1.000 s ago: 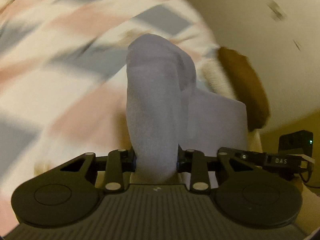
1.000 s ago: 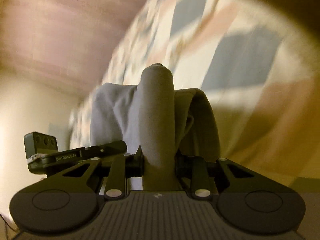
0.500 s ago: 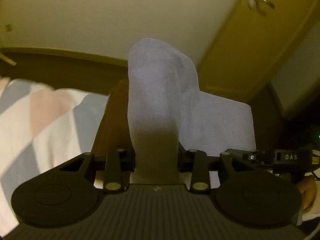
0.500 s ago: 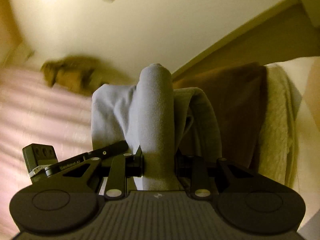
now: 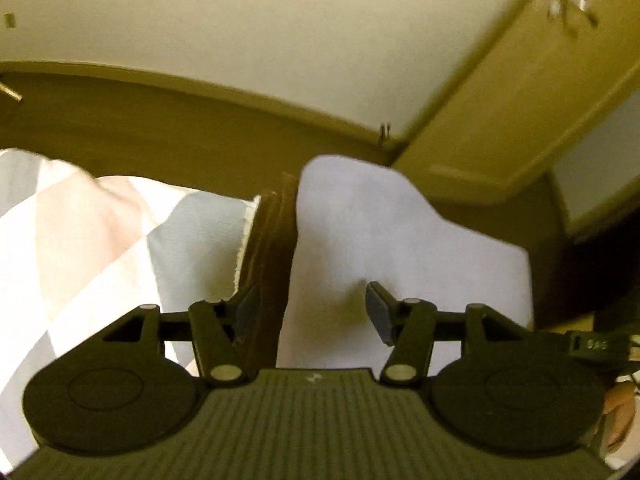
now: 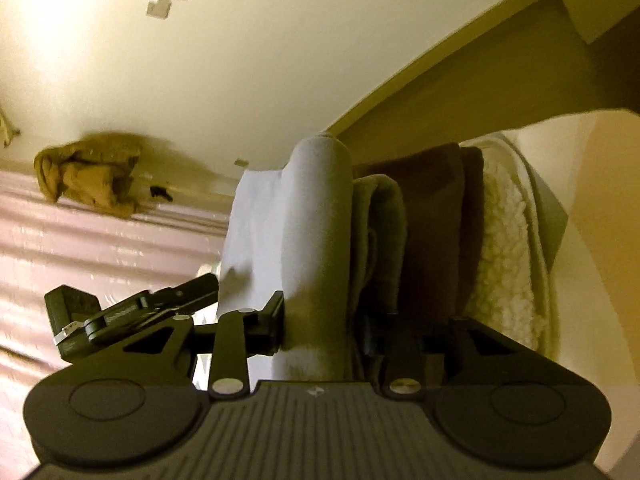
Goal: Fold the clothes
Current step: 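Lift and carry the bundle with both tools to the brown-and-cream stack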
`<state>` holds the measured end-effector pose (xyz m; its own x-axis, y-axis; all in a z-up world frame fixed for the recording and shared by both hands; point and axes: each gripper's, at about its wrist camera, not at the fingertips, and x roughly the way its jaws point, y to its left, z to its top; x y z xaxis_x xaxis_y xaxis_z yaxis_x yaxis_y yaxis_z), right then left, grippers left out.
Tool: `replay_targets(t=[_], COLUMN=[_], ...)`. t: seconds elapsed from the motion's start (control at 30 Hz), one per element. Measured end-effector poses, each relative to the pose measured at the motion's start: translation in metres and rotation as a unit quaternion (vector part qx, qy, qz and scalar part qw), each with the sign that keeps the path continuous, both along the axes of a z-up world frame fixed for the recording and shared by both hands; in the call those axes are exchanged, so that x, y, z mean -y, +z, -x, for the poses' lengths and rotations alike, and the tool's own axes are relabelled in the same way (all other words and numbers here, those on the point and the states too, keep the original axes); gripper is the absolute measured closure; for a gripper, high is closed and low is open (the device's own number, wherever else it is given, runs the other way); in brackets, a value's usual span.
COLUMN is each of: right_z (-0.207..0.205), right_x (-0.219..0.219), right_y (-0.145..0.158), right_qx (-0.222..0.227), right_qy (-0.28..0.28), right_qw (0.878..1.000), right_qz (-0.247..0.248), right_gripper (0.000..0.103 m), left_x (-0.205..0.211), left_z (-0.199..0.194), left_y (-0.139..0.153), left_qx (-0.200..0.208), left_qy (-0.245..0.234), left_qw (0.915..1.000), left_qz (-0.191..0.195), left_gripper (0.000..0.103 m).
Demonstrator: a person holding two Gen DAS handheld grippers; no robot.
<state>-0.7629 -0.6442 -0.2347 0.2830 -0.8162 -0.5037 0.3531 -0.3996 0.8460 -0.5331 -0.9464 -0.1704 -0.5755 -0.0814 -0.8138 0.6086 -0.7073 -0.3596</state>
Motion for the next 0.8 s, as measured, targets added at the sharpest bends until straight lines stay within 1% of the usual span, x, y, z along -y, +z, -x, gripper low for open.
replay_targets(t=[0.07,0.13,0.17,0.2,0.23,0.3,0.33,0.4,0.47,0.53,0.57,0.6,0.63,0.67,0.73,0.77,0.8], right_z=[0.000,-0.003,-0.004,-0.005,-0.007,-0.009,-0.010,-0.012,-0.018,-0.019,-0.016,-0.013,-0.012,-0.012,-0.013,-0.017,-0.023], right_x=[-0.004,-0.009,-0.010,-0.009,-0.009,-0.012,-0.015,-0.020,-0.016,-0.010,-0.014,-0.016,-0.016,-0.017,-0.022,-0.023,-0.022], right_y=[0.003,0.008,0.009,0.010,0.011,0.020,0.023,0.027,0.020,0.013,0.010,0.012,0.019,0.025,0.043,0.054,0.064], right_qx=[-0.006,-0.012,-0.015,-0.016,-0.017,-0.024,-0.026,-0.026,-0.050,-0.062,-0.062,-0.071,-0.088,-0.109,-0.178,-0.228,-0.290], right_qy=[0.006,0.011,0.015,0.019,0.020,0.016,0.013,0.004,0.000,0.002,0.005,0.011,0.018,0.024,0.038,0.042,0.043], right_qw=[1.000,1.000,1.000,1.000,1.000,1.000,1.000,1.000,0.999,0.998,0.998,0.997,0.996,0.994,0.983,0.973,0.956], right_qz=[-0.006,-0.012,-0.013,-0.014,-0.013,-0.002,0.002,0.003,-0.015,-0.029,-0.028,-0.027,-0.024,-0.023,-0.017,-0.014,-0.010], right_gripper=[0.058,0.059,0.068,0.078,0.080,0.081,0.081,0.081,0.081,0.077,0.077,0.071,0.060,0.059,0.059,0.059,0.061], left_x=[-0.007,-0.010,-0.014,-0.016,-0.016,-0.021,-0.023,-0.026,-0.030,-0.035,-0.036,-0.037,-0.038,-0.040,-0.047,-0.051,-0.055], left_z=[-0.016,-0.017,-0.017,-0.018,-0.020,-0.020,-0.021,-0.017,-0.013,-0.012,-0.014,-0.016,-0.019,-0.022,-0.025,-0.027,-0.028], left_y=[-0.007,-0.021,-0.029,-0.034,-0.036,-0.026,-0.020,-0.018,-0.021,-0.029,-0.027,-0.025,-0.019,-0.013,0.001,0.008,0.015], left_qx=[-0.013,0.003,0.012,0.008,-0.003,-0.015,-0.020,-0.014,-0.002,0.014,0.014,0.013,0.009,0.005,0.001,-0.001,-0.003], left_qy=[0.013,0.018,0.020,0.026,0.030,0.022,0.018,0.007,-0.003,-0.007,-0.001,0.006,0.012,0.019,0.022,0.023,0.025], left_qw=[0.9996,0.9995,0.9993,0.9991,0.9988,0.9996,0.9996,0.9997,0.9994,0.9987,0.9985,0.9983,0.9977,0.9968,0.9932,0.9907,0.9879], left_qz=[-0.020,-0.026,-0.028,-0.033,-0.038,-0.010,0.005,0.021,0.036,0.049,0.052,0.056,0.066,0.077,0.115,0.134,0.153], left_gripper=[0.049,0.050,0.050,0.066,0.075,0.079,0.079,0.078,0.077,0.072,0.071,0.070,0.070,0.070,0.077,0.077,0.078])
